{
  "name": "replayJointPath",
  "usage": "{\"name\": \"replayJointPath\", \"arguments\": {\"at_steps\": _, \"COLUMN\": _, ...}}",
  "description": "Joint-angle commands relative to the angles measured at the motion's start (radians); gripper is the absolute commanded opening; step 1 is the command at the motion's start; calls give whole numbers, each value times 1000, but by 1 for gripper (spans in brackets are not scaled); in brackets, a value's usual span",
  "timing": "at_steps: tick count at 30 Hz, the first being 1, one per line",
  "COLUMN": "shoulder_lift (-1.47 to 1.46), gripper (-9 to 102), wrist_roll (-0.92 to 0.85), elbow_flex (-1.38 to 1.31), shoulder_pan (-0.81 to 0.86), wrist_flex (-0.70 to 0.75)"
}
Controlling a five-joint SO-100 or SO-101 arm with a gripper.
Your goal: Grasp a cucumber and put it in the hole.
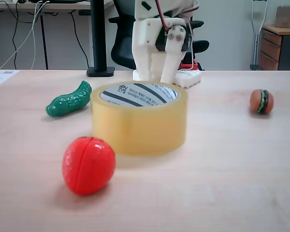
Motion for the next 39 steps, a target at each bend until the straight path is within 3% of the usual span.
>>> {"name": "replayJointPath", "arguments": {"at_steps": 1, "shoulder_lift": 3, "gripper": 0, "wrist_roll": -6, "elbow_flex": -8, "shoulder_pan": -5, "wrist_flex": 5}}
{"name": "replayJointPath", "arguments": {"at_steps": 9, "shoulder_lift": 3, "gripper": 0, "wrist_roll": -5, "elbow_flex": -51, "shoulder_pan": 11, "wrist_flex": -51}}
{"name": "replayJointPath", "arguments": {"at_steps": 24, "shoulder_lift": -115, "gripper": 1, "wrist_roll": -12, "elbow_flex": -387, "shoulder_pan": 256, "wrist_flex": -190}}
{"name": "replayJointPath", "arguments": {"at_steps": 33, "shoulder_lift": -716, "gripper": 8, "wrist_roll": -356, "elbow_flex": -808, "shoulder_pan": 405, "wrist_flex": -402}}
{"name": "replayJointPath", "arguments": {"at_steps": 39, "shoulder_lift": -919, "gripper": 18, "wrist_roll": -515, "elbow_flex": -893, "shoulder_pan": 514, "wrist_flex": -425}}
